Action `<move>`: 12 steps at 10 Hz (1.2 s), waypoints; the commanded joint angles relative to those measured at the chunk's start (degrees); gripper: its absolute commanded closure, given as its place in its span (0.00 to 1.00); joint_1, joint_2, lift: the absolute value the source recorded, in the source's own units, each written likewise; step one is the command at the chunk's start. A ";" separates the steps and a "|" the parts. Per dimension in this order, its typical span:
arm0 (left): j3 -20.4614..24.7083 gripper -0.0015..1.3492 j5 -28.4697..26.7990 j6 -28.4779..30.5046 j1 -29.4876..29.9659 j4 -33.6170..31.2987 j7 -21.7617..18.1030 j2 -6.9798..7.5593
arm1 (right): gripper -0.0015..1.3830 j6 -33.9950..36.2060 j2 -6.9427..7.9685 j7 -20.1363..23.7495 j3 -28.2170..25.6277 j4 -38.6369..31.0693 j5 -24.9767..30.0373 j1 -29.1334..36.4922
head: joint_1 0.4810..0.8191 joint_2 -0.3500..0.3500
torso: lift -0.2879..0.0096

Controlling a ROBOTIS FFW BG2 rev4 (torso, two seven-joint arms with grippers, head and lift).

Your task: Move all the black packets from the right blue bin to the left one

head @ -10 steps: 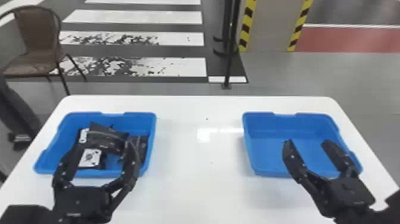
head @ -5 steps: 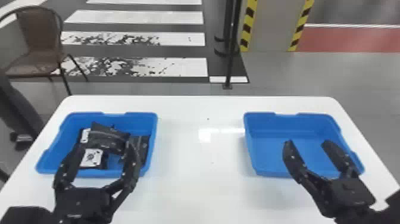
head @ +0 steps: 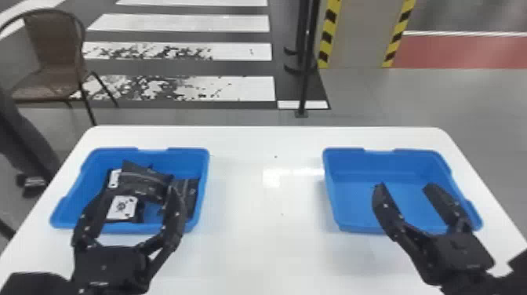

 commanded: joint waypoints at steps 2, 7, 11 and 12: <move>-0.23 0.02 0.32 -0.18 -0.14 0.00 -0.13 0.09 | 0.12 -0.88 -0.17 0.00 0.42 0.28 0.06 -0.26 | 0.63 0.49 | 0.50; -0.35 0.03 0.89 -0.60 -0.56 0.00 -0.40 0.18 | 0.12 -1.16 -0.26 0.00 0.65 0.70 -0.17 -0.41 | 0.63 0.49 | 0.50; -0.35 0.05 0.89 -1.02 -0.84 0.00 -0.40 0.27 | 0.12 -1.72 -0.26 0.00 0.99 1.41 -0.28 -0.83 | 0.63 0.50 | 0.50; -0.35 0.06 0.89 -1.02 -1.12 0.00 -0.40 0.35 | 0.12 -1.72 -0.26 0.00 1.34 1.55 -0.17 -1.11 | 0.63 0.50 | 0.50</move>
